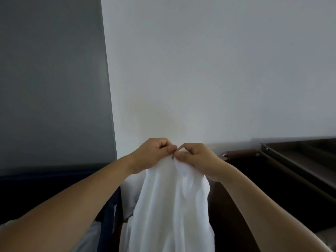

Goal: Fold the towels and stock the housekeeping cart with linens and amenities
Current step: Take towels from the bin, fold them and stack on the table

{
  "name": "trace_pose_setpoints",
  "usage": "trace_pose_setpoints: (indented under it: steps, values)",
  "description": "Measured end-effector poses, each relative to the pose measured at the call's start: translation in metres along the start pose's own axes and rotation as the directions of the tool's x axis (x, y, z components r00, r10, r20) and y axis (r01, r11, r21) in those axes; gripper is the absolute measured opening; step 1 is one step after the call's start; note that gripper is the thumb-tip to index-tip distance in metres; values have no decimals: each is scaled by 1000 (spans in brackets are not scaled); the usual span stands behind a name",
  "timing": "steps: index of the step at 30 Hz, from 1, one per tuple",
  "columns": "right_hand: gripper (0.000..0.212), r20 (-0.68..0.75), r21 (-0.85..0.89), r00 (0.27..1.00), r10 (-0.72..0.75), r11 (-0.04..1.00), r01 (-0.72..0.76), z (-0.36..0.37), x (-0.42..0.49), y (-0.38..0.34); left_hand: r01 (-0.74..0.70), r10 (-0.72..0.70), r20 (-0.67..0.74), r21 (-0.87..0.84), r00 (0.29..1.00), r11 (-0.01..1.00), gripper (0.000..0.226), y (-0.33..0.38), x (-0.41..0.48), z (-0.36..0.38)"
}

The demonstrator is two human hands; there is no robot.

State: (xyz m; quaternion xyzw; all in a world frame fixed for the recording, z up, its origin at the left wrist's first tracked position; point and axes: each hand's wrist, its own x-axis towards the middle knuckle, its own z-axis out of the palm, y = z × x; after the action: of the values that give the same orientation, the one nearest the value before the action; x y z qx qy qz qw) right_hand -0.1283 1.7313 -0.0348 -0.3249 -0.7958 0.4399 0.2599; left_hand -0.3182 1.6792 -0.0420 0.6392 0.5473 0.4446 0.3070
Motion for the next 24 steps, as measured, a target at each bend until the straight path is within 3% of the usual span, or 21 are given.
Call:
trace_pose_setpoints:
  steps: [2,4,8,10,12,13,15,18,21,24]
  values:
    - [10,-98,-126,994,-50,991,38,-7,4,-4,69,-68,31,-46,997,997,29,-18,-8,0]
    - [11,-256,-147,960,-116,986,80,-24,12,-10,133,-127,66,-92,990,987,35,-37,-17,4]
    - [20,-608,-25,782,-140,987,157,-75,26,-23,143,-144,4,-141,990,980,43,-63,-32,-2]
    - [25,-706,-52,693,-148,986,158,-96,27,-22,156,-166,-58,-146,984,977,42,-64,-33,-9]
    - [21,-735,-112,659,-157,988,110,-100,27,-14,132,-144,-113,-106,983,986,32,-53,-29,-12]
    - [19,-722,-129,675,-151,988,84,-97,27,-9,101,-112,-144,-82,983,991,29,-43,-24,-12]
    - [6,-611,-115,782,-128,991,72,-81,23,0,25,-32,-211,-36,977,999,27,-17,-12,-12]
    - [10,-279,-15,947,-156,987,159,-48,9,6,-83,90,-175,43,980,996,25,20,2,-5]
    - [19,20,147,993,-118,983,113,-21,-5,7,-147,155,-55,131,986,980,21,30,6,5]
    - [15,-29,4,998,-60,998,60,-16,-7,7,-63,63,12,70,998,995,23,13,1,7]
